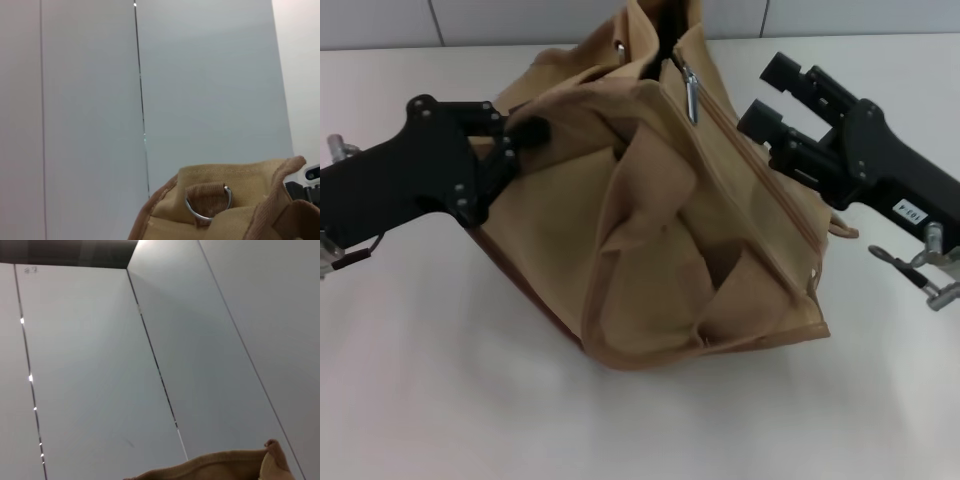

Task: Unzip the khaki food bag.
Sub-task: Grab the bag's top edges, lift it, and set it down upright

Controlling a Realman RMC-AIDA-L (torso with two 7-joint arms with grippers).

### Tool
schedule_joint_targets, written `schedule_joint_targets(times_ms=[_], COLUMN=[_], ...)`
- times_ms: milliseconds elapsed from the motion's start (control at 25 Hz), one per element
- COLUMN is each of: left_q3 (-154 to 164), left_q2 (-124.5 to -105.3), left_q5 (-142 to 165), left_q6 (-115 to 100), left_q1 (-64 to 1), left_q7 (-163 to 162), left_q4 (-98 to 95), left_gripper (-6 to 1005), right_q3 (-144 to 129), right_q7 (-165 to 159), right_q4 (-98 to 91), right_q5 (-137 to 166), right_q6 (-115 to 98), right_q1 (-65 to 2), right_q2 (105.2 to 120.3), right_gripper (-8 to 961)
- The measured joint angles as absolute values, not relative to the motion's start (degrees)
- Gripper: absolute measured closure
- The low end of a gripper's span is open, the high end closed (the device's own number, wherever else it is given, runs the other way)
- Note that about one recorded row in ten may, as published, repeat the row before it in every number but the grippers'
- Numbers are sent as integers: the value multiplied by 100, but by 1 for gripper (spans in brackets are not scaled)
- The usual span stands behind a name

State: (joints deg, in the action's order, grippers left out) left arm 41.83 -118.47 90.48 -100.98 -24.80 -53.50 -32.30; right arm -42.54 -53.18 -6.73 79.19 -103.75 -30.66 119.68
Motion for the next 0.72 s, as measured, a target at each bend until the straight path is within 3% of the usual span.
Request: schedule_joint_targets(times_ms=[720], left_q3=[4540], left_q2=[-11875], left_q5=[9024], left_q6=[-9743], left_q1=[-2730], left_q7=[-5115], left_q4=[-2825], left_gripper=[944], right_q3=[-4316], right_q7=[-5064], right_q4=[127], right_q5=[7884], right_q6=[-10315], right_q1=[-3172], right_q2=[11989], right_gripper=[207])
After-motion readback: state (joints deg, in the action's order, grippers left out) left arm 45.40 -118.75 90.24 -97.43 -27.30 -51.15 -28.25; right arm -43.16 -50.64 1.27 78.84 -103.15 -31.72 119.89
